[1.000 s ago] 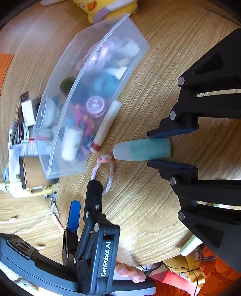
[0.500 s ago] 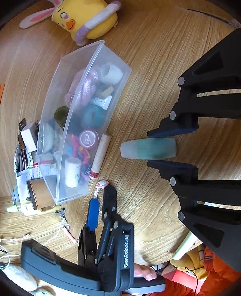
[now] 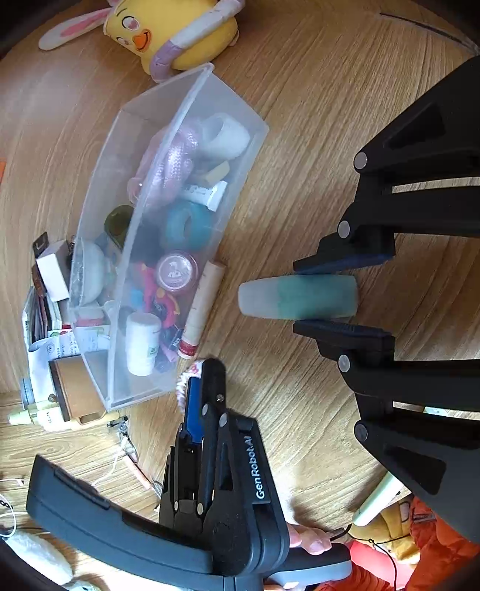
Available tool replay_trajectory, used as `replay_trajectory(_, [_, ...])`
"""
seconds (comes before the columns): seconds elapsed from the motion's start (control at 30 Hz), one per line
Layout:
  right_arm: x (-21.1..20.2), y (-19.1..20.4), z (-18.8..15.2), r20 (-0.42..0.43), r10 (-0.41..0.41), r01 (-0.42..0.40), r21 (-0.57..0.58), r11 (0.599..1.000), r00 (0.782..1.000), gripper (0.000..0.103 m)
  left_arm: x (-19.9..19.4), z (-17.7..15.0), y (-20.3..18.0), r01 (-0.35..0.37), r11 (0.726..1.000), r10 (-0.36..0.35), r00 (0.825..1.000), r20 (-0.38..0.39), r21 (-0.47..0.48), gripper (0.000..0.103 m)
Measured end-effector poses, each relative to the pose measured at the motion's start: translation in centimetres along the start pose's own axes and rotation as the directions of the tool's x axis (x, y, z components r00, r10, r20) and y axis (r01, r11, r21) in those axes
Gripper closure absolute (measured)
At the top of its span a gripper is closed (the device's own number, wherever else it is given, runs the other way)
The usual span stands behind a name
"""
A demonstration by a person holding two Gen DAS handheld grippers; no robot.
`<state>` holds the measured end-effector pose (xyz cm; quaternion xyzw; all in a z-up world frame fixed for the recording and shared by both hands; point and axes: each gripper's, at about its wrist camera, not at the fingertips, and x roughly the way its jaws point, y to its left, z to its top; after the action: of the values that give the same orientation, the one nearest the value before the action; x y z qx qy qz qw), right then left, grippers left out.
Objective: Organize objects
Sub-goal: 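Grasp the braided bracelet with the left tool while the right tool grasps the pale teal bottle, then carry the bracelet and teal bottle into the clear box and release both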
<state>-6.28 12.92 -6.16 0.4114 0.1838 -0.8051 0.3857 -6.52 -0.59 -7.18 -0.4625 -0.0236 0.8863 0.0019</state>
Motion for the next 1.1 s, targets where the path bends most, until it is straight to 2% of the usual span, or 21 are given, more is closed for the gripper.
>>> replay_trajectory(0.23, [-0.5, -0.2, 0.2, 0.026, -0.003, 0.003, 0.030, 1.000, 1.000, 0.080, -1.4, -1.6, 0.2, 0.017, 1.000, -0.017, 1.000, 0.019, 0.010, 0.093])
replay_trajectory(0.43, [-1.8, -0.2, 1.4, 0.083, -0.002, -0.002, 0.051, 0.999, 0.997, 0.081, -4.5, -1.9, 0.4, 0.023, 1.000, -0.023, 0.995, 0.095, 0.002, 0.093])
replay_trajectory(0.73, [-4.2, -0.8, 3.8, 0.180, -0.020, 0.000, 0.108, 0.994, 0.984, 0.081, -8.3, 0.2, 1.1, 0.041, 0.999, -0.037, 0.974, 0.225, -0.011, 0.093])
replay_trajectory(1.0, [-5.4, -2.0, 6.7, 0.245, -0.056, 0.019, 0.154, 0.988, 0.968, 0.081, -9.1, 2.8, 1.4, 0.047, 0.999, -0.042, 0.955, 0.295, -0.011, 0.093])
replay_trajectory(1.1, [-5.2, -2.5, 7.9, 0.252, -0.079, 0.038, 0.163, 0.986, 0.964, 0.081, -7.9, 3.8, 1.8, 0.051, 0.999, -0.046, 0.959, 0.280, -0.011, 0.093])
